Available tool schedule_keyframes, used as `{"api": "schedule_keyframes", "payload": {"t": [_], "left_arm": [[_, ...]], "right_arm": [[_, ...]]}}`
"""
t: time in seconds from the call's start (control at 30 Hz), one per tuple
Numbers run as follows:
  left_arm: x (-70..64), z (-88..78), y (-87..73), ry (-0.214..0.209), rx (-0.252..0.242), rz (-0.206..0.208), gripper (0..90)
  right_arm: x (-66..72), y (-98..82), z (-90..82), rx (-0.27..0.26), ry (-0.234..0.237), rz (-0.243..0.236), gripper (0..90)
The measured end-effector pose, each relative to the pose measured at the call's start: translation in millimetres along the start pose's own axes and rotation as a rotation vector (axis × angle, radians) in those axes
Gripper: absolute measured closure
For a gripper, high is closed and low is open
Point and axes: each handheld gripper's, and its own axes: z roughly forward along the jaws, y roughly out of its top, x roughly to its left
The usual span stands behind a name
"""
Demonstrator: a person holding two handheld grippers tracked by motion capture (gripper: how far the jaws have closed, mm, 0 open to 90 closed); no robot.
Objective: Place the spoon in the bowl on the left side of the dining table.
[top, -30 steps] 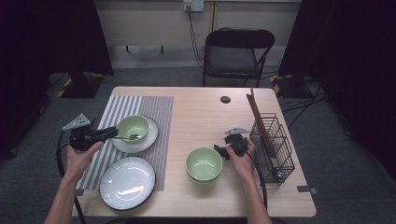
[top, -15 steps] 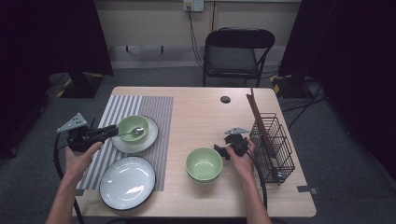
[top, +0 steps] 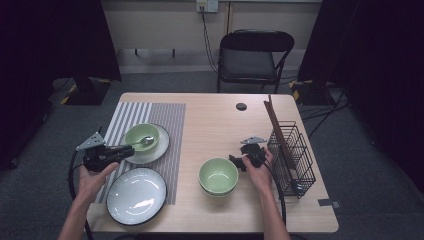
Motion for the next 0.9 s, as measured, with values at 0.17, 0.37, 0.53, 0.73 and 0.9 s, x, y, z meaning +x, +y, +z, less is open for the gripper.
{"api": "schedule_keyframes", "payload": {"t": [0.17, 0.37, 0.53, 0.73, 0.9], "left_arm": [[5.5, -2.2, -4.9, 0.022, 0.010, -0.007, 76.9], [18.3, -4.7, -14.0, 0.041, -0.006, -0.061, 77.5], [24.2, -7.9, -16.4, 0.064, -0.016, -0.069, 77.2], [26.1, -7.1, -16.1, 0.095, -0.022, -0.066, 74.4], [26.6, -7.0, -14.8, 0.099, -0.031, -0.063, 73.0]], "right_arm": [[0.0, 0.0, 0.0, 0.000, 0.000, 0.000, 11.7], [0.0, 0.0, 0.0, 0.000, 0.000, 0.000, 11.7], [0.0, 0.0, 0.0, 0.000, 0.000, 0.000, 11.7], [0.0, -0.1, 0.0, 0.000, -0.001, -0.001, 11.7], [0.0, -0.1, 0.0, 0.000, -0.001, 0.000, 11.7]]}}
